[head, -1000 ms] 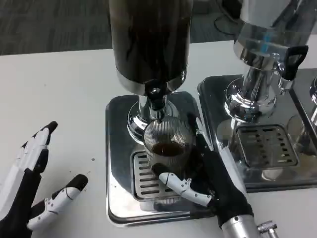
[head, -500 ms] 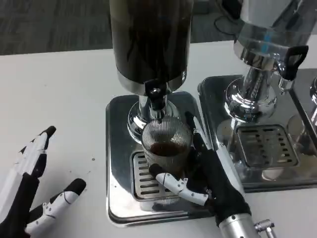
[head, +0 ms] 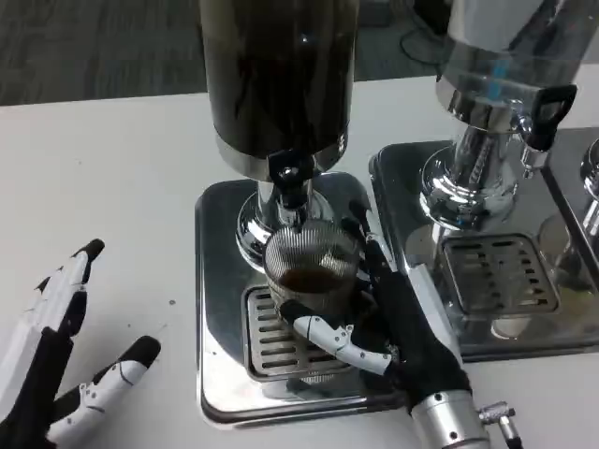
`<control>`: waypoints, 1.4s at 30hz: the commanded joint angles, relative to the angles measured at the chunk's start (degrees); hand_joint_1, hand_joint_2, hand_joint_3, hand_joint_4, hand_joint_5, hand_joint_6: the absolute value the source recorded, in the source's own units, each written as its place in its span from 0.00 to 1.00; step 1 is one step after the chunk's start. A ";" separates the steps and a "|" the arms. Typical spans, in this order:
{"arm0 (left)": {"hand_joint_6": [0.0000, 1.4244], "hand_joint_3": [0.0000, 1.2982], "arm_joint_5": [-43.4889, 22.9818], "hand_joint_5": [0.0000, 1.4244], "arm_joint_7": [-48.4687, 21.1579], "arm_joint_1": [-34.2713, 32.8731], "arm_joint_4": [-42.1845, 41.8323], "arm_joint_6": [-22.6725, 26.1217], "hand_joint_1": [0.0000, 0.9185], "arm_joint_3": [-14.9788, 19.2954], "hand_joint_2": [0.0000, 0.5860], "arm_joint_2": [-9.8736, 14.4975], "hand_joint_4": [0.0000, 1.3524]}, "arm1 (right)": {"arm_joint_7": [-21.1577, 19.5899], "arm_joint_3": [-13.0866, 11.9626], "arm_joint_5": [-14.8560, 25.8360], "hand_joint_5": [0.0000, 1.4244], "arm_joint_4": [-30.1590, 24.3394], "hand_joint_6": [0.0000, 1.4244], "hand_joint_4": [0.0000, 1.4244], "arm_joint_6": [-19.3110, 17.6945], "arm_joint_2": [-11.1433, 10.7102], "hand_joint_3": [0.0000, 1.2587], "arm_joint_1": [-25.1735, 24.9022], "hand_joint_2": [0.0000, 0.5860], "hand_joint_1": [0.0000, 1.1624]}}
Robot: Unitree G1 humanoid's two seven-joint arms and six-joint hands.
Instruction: Grasp the cup under the faucet to collect the drink, then remove the cup.
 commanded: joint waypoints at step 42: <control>0.00 0.02 -1.34 0.02 -0.16 0.99 -0.83 0.95 0.00 0.53 0.31 -0.40 0.00 | -12.16 1.19 -4.40 0.45 4.07 0.66 0.37 -4.24 2.07 0.40 0.23 0.30 0.77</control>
